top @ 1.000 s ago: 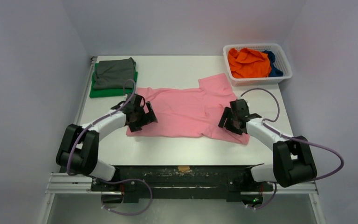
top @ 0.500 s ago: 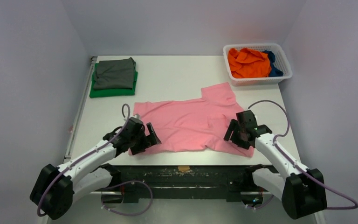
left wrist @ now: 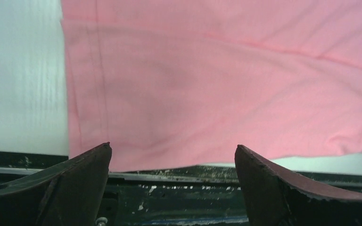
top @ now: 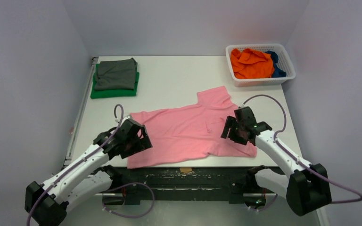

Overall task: Fold and stack the t-shirts
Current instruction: Fold the flattened tshirt in 1/3 of the way, then grab the side of the flattened tshirt furthest away from the robot with both arms

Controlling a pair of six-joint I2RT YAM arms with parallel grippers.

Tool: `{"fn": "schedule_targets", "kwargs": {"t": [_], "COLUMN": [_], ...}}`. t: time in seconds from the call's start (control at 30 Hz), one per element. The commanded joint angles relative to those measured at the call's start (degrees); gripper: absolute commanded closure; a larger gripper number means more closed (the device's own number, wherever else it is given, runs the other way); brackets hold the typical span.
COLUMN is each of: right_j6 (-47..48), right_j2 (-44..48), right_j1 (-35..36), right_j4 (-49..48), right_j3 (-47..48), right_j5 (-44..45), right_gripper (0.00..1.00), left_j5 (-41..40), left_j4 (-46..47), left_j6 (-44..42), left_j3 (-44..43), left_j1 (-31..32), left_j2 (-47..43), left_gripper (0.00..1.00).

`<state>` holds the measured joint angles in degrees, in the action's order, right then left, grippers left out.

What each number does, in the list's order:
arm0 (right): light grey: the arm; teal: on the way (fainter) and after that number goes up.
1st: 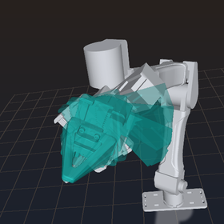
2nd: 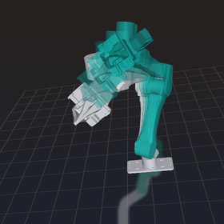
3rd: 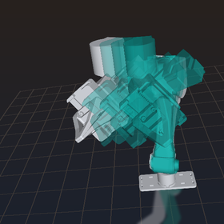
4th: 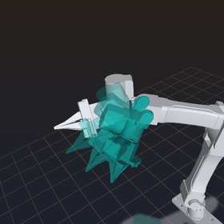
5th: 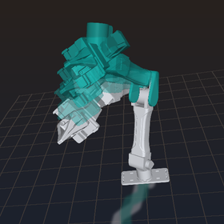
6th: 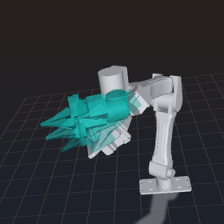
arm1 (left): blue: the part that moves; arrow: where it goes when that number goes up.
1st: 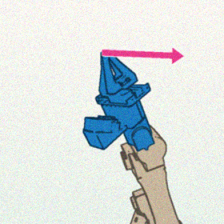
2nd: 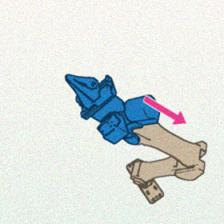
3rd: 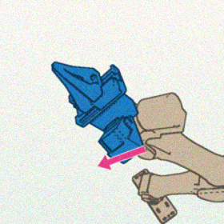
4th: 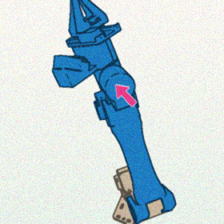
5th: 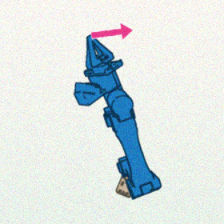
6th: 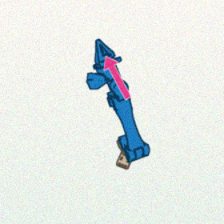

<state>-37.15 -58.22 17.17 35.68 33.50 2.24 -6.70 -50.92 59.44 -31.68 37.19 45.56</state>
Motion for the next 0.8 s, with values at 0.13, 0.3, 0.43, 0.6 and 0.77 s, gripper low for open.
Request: {"fn": "schedule_targets", "kwargs": {"t": [0.13, 0.3, 0.43, 0.6, 0.77], "right_j6": [-0.9, -2.6, -0.4, 1.4, 7.0], "right_j2": [-15.6, -24.2, -32.7, -40.1, -40.3], "right_j1": [5.1, 4.4, 2.4, -0.9, -1.5], "right_j4": [-16.8, -19.8, -18.6, -14.0, -12.5], "right_j3": [8.1, 12.7, 20.1, 29.0, 34.4], "right_j5": [1.5, 8.2, 12.8, 22.3, 25.1], "right_gripper": [0.33, 0.34, 0.34, 0.33, 0.34], "left_j5": [-1.4, -2.5, -2.6, -2.4, -3.3], "left_j4": [12.0, 16.0, 17.5, 16.7, 15.9], "left_j6": [-10.6, -12.2, -13.2, -14.3, -15.4], "left_j3": [-10.0, -14.8, -17.7, -20.6, -24.2], "left_j1": [-14.4, -17.8, -20.7, -25.5, -28.1], "left_j2": [14.8, 23.0, 27.3, 31.4, 35.0], "left_gripper": [0.00, 0.00, 0.00, 0.00, 0.00]}}
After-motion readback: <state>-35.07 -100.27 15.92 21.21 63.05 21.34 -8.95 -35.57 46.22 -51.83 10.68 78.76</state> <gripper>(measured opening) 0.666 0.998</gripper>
